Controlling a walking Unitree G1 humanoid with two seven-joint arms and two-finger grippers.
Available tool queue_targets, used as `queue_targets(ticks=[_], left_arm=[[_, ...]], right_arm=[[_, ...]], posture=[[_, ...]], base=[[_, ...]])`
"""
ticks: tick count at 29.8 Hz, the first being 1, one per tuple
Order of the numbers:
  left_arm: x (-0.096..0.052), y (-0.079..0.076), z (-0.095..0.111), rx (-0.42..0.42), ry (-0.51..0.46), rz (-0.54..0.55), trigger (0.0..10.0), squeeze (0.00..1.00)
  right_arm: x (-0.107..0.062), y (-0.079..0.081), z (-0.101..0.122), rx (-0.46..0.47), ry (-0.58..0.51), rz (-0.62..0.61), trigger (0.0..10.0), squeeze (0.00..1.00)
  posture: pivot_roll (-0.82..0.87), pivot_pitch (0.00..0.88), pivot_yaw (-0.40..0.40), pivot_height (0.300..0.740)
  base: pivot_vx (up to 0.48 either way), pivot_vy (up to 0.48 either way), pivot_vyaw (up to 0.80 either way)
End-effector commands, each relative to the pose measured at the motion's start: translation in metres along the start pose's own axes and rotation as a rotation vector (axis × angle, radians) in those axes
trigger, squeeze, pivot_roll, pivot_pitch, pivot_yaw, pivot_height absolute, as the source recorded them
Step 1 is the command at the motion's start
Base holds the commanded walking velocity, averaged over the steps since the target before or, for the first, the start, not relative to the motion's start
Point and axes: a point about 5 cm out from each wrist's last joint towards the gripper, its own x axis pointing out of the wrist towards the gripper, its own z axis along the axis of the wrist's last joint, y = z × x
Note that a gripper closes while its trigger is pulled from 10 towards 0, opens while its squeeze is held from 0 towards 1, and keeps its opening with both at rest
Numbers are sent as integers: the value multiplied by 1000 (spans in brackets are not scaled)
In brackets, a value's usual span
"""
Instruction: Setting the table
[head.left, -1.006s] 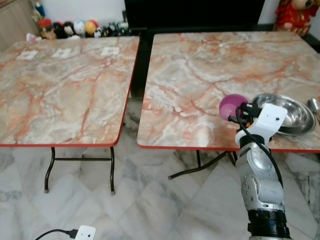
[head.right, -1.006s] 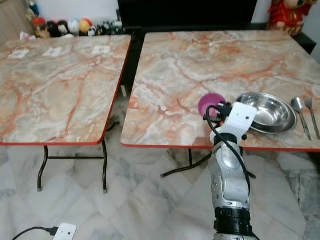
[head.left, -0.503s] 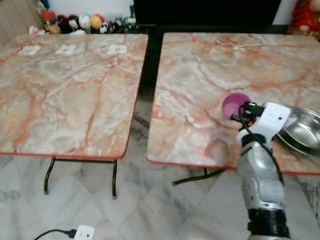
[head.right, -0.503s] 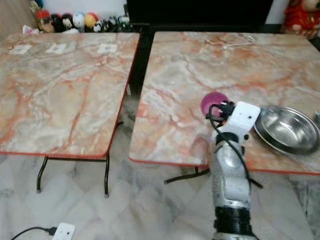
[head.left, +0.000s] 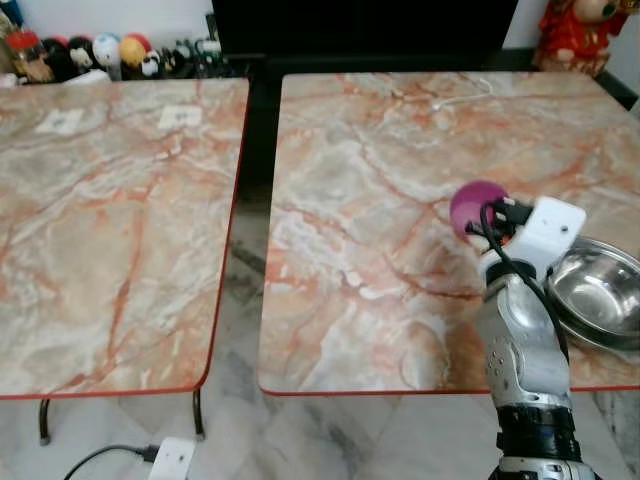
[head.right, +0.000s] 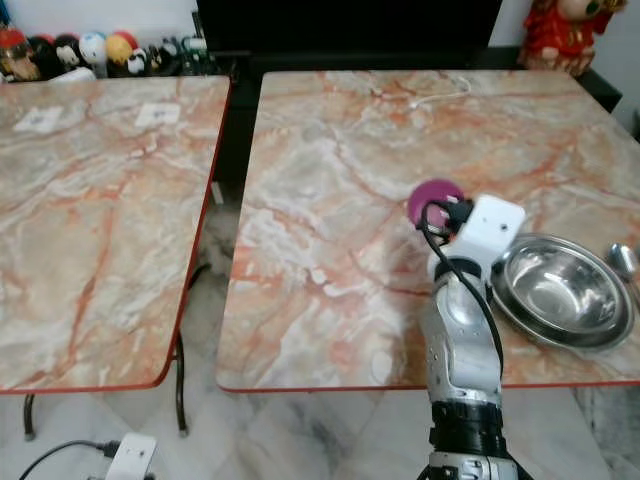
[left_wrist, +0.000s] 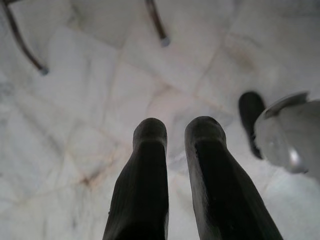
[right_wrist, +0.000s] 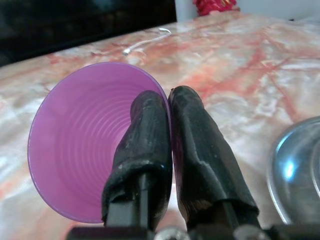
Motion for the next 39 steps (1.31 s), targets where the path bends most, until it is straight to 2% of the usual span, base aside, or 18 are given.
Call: queue_targets(ticks=[1,7,13,23,24,29,30,31,32,39], left_arm=[[-1,0,-7,-11,29,-3,10000,0],[-1,-1,-7,-12,25,-3,10000,0],[-2,-1,-7,-12,25,-3,10000,0],[-1,0,-6,-13,24,0,10000,0],[-1,1,-6,-13,24,1,10000,0],[-1,1,-6,-12,25,1,10000,0],[-1,1,-7,-12,26,2,10000,0],[-1,1,-7,-12,26,2,10000,0],[-1,1,-7,-12,27,2,10000,0],[-2,3,-9,-11,29,6,10000,0]], right_arm=[[9,-15,0,38,41,-77,10000,0],[25,-22,3,108,103,-145,10000,0],[36,-14,0,218,178,-131,10000,0],[48,-6,0,213,210,-137,10000,0],[49,-7,1,208,209,-151,10000,369],[50,-7,2,207,209,-185,10000,278],[50,-6,1,216,213,-190,10000,51],[50,-6,1,219,214,-191,10000,51],[49,-6,1,219,214,-193,10000,0],[48,-5,0,229,217,-238,10000,0]], posture=[[-91,98,31,740],[-92,96,31,740],[-86,96,31,740],[-81,100,33,740],[-81,101,32,740],[-80,100,33,740],[-80,101,33,740],[-80,101,33,740],[-81,101,34,740],[-79,100,34,740]], base=[[0,0,0],[0,0,0],[0,0,0],[0,0,0],[0,0,0],[0,0,0],[0,0,0],[0,0,0],[0,0,0],[0,0,0]])
